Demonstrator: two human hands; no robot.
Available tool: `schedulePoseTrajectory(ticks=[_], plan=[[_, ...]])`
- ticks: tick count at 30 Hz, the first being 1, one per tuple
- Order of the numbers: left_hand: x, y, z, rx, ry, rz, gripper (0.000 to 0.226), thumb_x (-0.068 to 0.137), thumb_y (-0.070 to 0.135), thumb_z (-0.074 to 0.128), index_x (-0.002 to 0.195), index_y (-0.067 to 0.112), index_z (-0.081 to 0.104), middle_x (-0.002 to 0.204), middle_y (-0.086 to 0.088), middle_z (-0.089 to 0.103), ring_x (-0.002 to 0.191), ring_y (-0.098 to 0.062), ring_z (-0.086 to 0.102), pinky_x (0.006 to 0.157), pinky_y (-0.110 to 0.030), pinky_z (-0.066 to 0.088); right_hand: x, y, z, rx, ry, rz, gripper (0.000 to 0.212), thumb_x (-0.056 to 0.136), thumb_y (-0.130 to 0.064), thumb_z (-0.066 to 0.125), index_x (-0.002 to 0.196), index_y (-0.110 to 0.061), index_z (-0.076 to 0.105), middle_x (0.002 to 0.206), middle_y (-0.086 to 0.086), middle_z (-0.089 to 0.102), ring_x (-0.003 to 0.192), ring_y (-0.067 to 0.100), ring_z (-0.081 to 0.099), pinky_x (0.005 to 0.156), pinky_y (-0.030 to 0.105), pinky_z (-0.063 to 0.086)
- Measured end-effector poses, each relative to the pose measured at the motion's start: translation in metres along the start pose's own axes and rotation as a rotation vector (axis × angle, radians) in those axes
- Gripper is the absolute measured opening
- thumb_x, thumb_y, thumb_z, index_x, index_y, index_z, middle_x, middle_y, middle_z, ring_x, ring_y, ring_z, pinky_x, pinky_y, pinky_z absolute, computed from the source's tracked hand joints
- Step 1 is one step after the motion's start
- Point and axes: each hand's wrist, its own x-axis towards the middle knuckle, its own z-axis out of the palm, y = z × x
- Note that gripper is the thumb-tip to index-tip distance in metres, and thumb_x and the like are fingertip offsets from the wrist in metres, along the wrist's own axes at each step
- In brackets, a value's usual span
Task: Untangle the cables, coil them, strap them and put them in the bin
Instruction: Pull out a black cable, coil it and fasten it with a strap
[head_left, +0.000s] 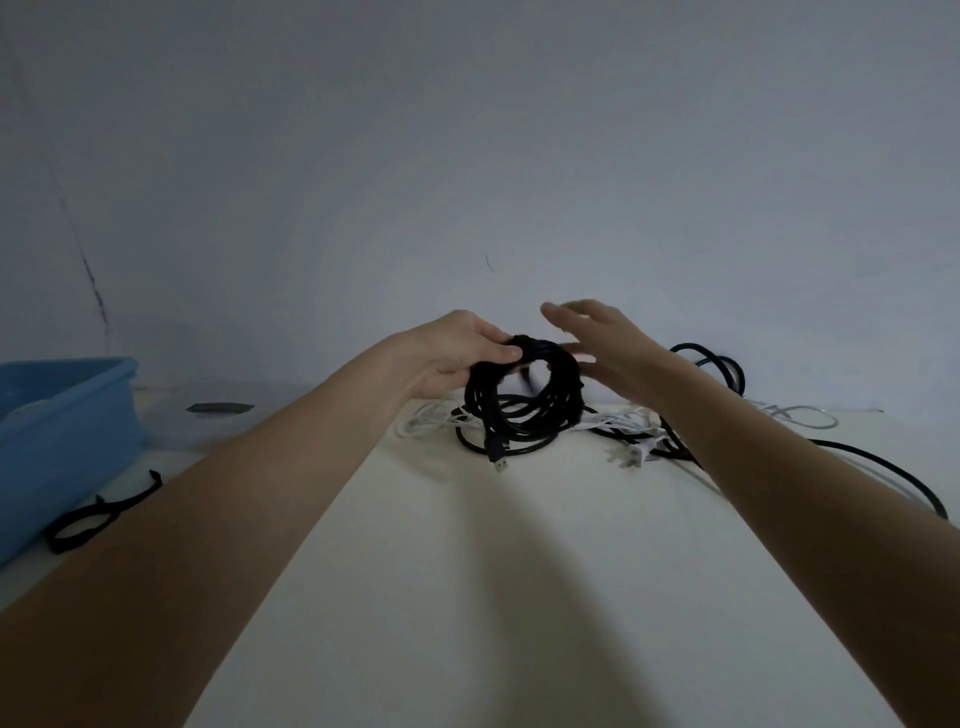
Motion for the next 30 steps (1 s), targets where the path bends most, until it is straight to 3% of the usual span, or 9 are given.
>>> schedulePoseTrajectory(ticks=[2, 4, 7, 14, 19, 23, 25, 27, 30], plan=[[0.002, -0.001, -0.002, -0.020, 0.026, -0.008, 0.021, 0.091, -0.001, 0.055, 0.110, -0.007, 0.061, 0.080, -0.005, 0.066, 0.073, -0.008, 0.063, 0.066, -0.017, 0.053, -0.002, -0.001, 0.001, -0.124, -0.094, -0.099, 0.048, 0.088, -0.029, 0.062, 0.131, -0.017, 0.046, 0.131, 0.000, 0.047, 0.117, 0.017, 0.050, 0.092, 0.027, 0.045], [0.003, -0.002, -0.002, 0.006, 0.036, -0.015, 0.023, 0.091, 0.000, 0.055, 0.112, -0.008, 0.060, 0.084, -0.008, 0.065, 0.074, -0.010, 0.062, 0.068, -0.018, 0.054, -0.002, -0.001, 0.007, -0.352, -0.194, -0.146, 0.041, 0.084, -0.014, 0.067, 0.123, -0.016, 0.054, 0.123, 0.001, 0.056, 0.113, 0.016, 0.053, 0.096, 0.025, 0.041], [0.004, -0.003, -0.001, 0.049, 0.022, -0.052, 0.024, 0.092, 0.000, 0.055, 0.114, -0.007, 0.059, 0.094, -0.012, 0.064, 0.081, -0.014, 0.061, 0.077, -0.021, 0.052, 0.001, -0.004, 0.018, -0.685, -0.175, -0.165, 0.037, 0.081, 0.001, 0.062, 0.117, -0.007, 0.057, 0.098, 0.005, 0.060, 0.083, 0.015, 0.055, 0.067, 0.015, 0.042], [0.005, 0.000, -0.011, 0.038, 0.017, -0.064, 0.011, 0.092, 0.003, 0.055, 0.099, -0.001, 0.063, 0.087, -0.009, 0.064, 0.074, -0.010, 0.061, 0.067, -0.018, 0.054, 0.004, -0.008, 0.021, -0.592, -0.171, -0.200, 0.021, 0.083, 0.008, 0.056, 0.095, -0.010, 0.056, 0.072, -0.003, 0.052, 0.064, 0.007, 0.047, 0.049, 0.004, 0.034], [0.005, -0.004, -0.014, -0.042, 0.051, -0.068, 0.009, 0.094, 0.003, 0.053, 0.090, 0.000, 0.060, 0.078, -0.008, 0.062, 0.070, -0.011, 0.061, 0.062, -0.019, 0.053, 0.010, -0.002, 0.021, -0.771, -0.051, -0.325, 0.043, 0.080, -0.001, 0.064, 0.119, -0.013, 0.055, 0.097, 0.000, 0.060, 0.083, 0.014, 0.054, 0.060, 0.013, 0.038], [0.008, -0.006, -0.022, -0.072, 0.060, -0.058, 0.009, 0.095, 0.006, 0.052, 0.093, 0.000, 0.059, 0.079, -0.010, 0.060, 0.075, -0.016, 0.058, 0.073, -0.026, 0.050, 0.008, 0.008, 0.024, -0.874, -0.033, -0.532, 0.063, 0.078, 0.005, 0.062, 0.133, -0.016, 0.041, 0.114, 0.006, 0.054, 0.072, 0.003, 0.049, 0.066, 0.007, 0.037], [0.008, -0.004, -0.024, -0.050, 0.040, -0.047, 0.010, 0.095, 0.007, 0.052, 0.094, 0.001, 0.060, 0.079, -0.010, 0.060, 0.075, -0.016, 0.057, 0.075, -0.027, 0.049, 0.007, 0.010, 0.026, -0.923, -0.040, -0.608, 0.069, 0.078, 0.004, 0.064, 0.136, -0.017, 0.035, 0.119, 0.005, 0.048, 0.073, 0.007, 0.049, 0.072, 0.017, 0.042], [0.005, -0.002, -0.025, -0.039, 0.019, -0.038, 0.012, 0.095, 0.008, 0.051, 0.097, 0.000, 0.060, 0.079, -0.008, 0.059, 0.072, -0.015, 0.057, 0.071, -0.024, 0.051, 0.007, 0.011, 0.029, -0.946, -0.036, -0.660, 0.073, 0.078, 0.002, 0.066, 0.139, -0.019, 0.032, 0.122, 0.003, 0.046, 0.075, 0.013, 0.050, 0.073, 0.025, 0.045], [0.001, 0.000, -0.028, -0.030, -0.011, -0.022, 0.013, 0.096, 0.008, 0.050, 0.100, -0.001, 0.058, 0.078, -0.008, 0.057, 0.065, -0.012, 0.058, 0.065, -0.021, 0.053, 0.008, 0.014, 0.033, -1.032, -0.008, -0.787, 0.068, 0.079, -0.001, 0.067, 0.138, -0.017, 0.038, 0.123, 0.003, 0.048, 0.077, 0.015, 0.053, 0.071, 0.023, 0.041]])
